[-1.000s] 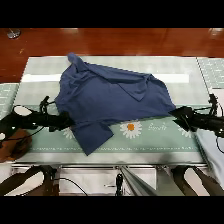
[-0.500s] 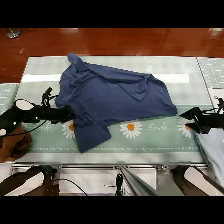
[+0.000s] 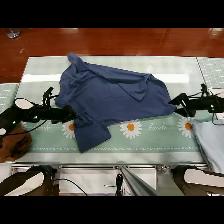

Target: Fold the shirts.

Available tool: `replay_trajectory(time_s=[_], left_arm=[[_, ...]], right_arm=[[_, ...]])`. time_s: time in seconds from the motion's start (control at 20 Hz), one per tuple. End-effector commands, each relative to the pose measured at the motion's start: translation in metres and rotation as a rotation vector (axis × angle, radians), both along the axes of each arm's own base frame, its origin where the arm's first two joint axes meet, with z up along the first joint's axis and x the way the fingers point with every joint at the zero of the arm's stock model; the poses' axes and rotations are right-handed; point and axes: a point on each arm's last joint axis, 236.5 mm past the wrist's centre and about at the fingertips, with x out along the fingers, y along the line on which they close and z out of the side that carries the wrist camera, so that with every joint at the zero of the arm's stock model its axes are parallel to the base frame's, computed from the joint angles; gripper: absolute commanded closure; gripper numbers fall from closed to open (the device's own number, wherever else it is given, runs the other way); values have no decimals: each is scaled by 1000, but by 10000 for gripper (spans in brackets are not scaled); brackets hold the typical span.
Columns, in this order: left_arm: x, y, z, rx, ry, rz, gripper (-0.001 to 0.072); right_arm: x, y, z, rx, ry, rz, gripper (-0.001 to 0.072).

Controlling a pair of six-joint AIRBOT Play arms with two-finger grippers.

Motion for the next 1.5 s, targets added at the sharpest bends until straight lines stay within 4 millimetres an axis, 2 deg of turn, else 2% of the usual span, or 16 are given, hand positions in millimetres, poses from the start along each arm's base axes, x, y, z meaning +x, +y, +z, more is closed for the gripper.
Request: replay_trajectory(time_s=[0.0, 0.05, 0.1, 0.2, 0.25, 0.35, 0.45, 0.5, 0.55, 0.65, 0.7, 0.8, 1.0, 1.1, 1.3, 1.45], left_arm=[[-1, -1, 0, -2, 2, -4, 679], [-1, -1, 0, -2, 2, -4, 679], [0, -1, 1, -2, 0, -4, 679], [18, 4, 23, -8, -56, 1, 679], [40, 12, 50, -4, -139, 9, 679], [91, 31, 132, 9, -364, 53, 679], [135, 46, 255, 30, -670, 97, 679], [144, 51, 314, 49, -812, 109, 679], [145, 52, 370, 68, -942, 108, 680], [121, 58, 468, 148, -1156, 117, 680], [103, 64, 501, 225, -1242, 115, 680], [60, 77, 547, 382, -1368, 135, 680], [-22, 102, 581, 597, -1456, 222, 680], [-59, 105, 593, 661, -1500, 245, 680], [-120, 107, 593, 745, -1515, 255, 680], [-142, 113, 584, 799, -1486, 264, 680]], right_arm=[[13, 23, -10, 1, 17, 55, 191], [12, 28, -11, -2, 17, 75, 492], [13, 33, -8, 0, 10, 101, 691], [20, 44, 24, 43, -32, 206, 694], [26, 43, 54, 28, -80, 276, 695], [59, 34, 136, -54, -265, 297, 695], [92, 33, 253, -116, -549, 243, 695], [97, 34, 309, -157, -677, 235, 695], [93, 35, 362, -204, -786, 233, 695], [59, 44, 437, -294, -931, 263, 694], [35, 52, 461, -329, -984, 288, 694], [-18, 53, 488, -469, -1029, 300, 695], [-117, 44, 537, -703, -1126, 164, 695], [-155, 49, 546, -744, -1159, 130, 695], [-205, 49, 528, -782, -1081, 106, 695], [-225, 43, 514, -793, -1016, 73, 694]])
